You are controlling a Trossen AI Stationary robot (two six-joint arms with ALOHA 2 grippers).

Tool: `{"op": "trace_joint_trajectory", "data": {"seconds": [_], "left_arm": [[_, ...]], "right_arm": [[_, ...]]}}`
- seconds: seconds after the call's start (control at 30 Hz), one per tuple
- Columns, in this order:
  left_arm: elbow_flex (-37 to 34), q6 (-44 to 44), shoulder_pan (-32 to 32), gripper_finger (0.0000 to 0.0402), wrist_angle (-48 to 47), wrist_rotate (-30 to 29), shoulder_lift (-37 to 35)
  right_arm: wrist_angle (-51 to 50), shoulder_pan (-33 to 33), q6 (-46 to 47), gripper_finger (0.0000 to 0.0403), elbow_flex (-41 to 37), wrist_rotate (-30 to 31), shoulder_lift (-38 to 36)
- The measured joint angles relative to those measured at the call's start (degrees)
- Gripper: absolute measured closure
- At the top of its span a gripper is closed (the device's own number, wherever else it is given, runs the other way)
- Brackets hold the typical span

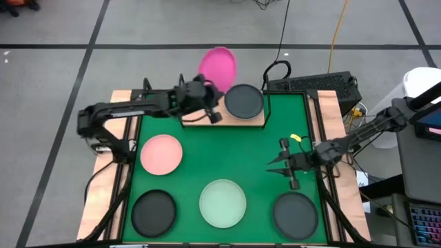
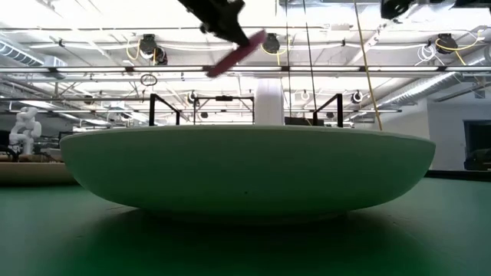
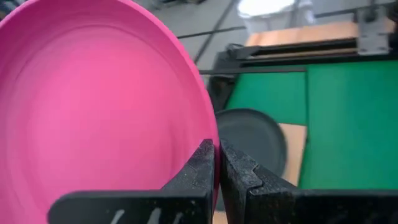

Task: Place and stack plates onto a shelf
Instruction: Stack the pink plate on top of the black plate on the shelf

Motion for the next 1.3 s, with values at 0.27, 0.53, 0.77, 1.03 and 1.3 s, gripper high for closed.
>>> {"op": "trace_joint_trajectory", "data": {"seconds": [0.27, 0.53, 0.77, 1.03, 1.3], "left_arm": [[0.1, 5.9, 1.3, 0.0392, 11.6, 11.2, 9.3], [0.2, 7.1, 4.2, 0.0385, 15.3, 17.4, 15.8], [0.2, 7.2, 4.7, 0.038, 17.6, 18.7, 20.2], [0.2, 6.7, 5.0, 0.0377, 17.5, 18.6, 21.1], [0.2, 7.1, 5.0, 0.0376, 16.0, 18.7, 21.1]], "right_arm": [[-5.8, 4.1, -1.2, 0.0323, 0.0, 4.8, -8.6], [-6.6, 4.9, -1.2, 0.0323, 0.0, 4.7, -9.6], [-6.8, 4.9, -1.4, 0.0323, 0.0, 4.7, -9.5], [-6.9, 4.9, -1.4, 0.0323, 0.0, 4.7, -9.5], [-6.9, 4.9, -1.4, 0.0323, 0.0, 4.7, -9.5]]}}
